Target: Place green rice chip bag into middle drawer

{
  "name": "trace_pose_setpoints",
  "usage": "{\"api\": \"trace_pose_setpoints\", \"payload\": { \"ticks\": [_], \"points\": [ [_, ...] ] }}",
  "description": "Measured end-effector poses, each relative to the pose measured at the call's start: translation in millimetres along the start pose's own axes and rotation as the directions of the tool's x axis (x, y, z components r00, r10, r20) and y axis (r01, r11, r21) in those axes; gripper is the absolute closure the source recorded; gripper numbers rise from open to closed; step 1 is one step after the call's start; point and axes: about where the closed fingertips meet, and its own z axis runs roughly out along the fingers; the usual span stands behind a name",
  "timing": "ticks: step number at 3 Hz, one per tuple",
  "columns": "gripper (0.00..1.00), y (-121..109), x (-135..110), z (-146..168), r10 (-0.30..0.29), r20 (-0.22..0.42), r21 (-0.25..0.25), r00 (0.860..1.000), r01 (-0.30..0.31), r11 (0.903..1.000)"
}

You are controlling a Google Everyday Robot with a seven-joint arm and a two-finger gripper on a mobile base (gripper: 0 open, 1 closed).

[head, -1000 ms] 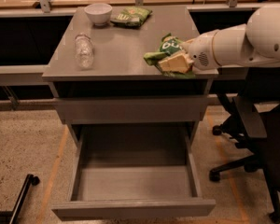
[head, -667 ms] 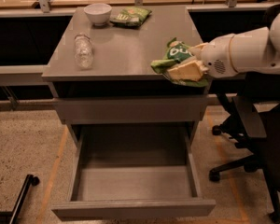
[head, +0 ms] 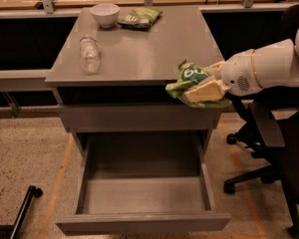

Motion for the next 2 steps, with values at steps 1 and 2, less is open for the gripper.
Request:
{"api": "trace_pose_setpoints", "payload": {
  "ticks": [1, 2],
  "points": [
    [1.0, 0.2, 12.8, 23.0, -0.011, -0.002, -0.049, 1.0, 0.011, 0.9987],
    [1.0, 17.1, 51.3, 56.3, 0.027, -0.017, -0.148, 0.999, -0.029, 0.9886]
  ]
}}
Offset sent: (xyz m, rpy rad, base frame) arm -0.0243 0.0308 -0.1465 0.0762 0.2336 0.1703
